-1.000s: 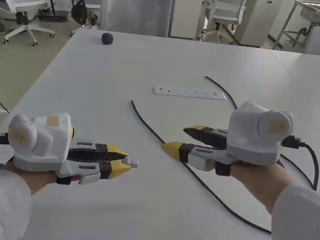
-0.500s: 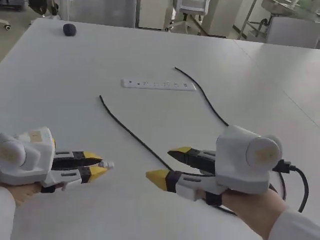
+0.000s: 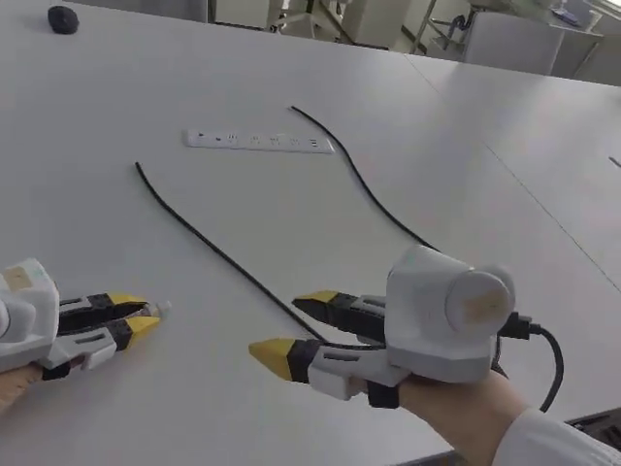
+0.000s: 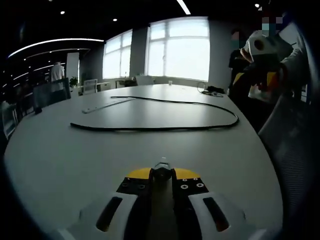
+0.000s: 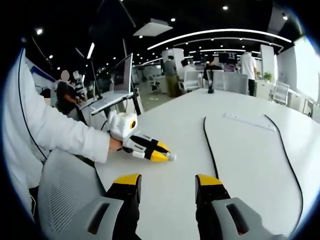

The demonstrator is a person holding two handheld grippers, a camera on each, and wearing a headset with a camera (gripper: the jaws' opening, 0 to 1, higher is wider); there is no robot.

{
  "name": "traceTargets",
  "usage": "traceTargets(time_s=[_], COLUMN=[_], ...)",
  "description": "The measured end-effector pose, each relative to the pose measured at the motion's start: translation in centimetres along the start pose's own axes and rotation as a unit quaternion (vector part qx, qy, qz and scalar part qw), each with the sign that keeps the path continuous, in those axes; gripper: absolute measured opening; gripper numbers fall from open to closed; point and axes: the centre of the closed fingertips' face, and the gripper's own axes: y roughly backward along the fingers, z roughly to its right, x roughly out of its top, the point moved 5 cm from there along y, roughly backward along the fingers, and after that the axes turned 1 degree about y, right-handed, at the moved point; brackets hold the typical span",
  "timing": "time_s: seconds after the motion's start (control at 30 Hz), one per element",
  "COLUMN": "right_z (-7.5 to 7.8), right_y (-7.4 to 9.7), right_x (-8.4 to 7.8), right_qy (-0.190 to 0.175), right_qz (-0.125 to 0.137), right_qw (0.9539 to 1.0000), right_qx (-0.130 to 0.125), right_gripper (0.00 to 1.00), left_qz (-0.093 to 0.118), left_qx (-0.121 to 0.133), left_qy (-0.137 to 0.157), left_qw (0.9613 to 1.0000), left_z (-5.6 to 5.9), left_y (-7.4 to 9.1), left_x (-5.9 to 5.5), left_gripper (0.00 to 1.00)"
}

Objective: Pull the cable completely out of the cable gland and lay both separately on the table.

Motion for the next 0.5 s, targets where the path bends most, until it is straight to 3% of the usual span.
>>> traceTargets(time_s=[0.3,0.5], right_z=[-0.42,-0.23], right_y=[-0.64,-0.62], right_x=[-0.37,-0.49], right_qy=[0.004,0.005], right_qz=[-0.009,-0.009], right_qw=[0.9999,0.9999], right_qx=[0.006,0.003], right_gripper=[0.42,0.42], left_qz=[0.001,0.012], left_qx=[-0.002,0.001], left_qy=[0.005,0.013], left_qw=[1.0000,0.9998], left_z=[0.01,-0.03], left_y=[0.34,0.90], left_x=[-0.12,0.43], left_gripper=[0.16,0.20])
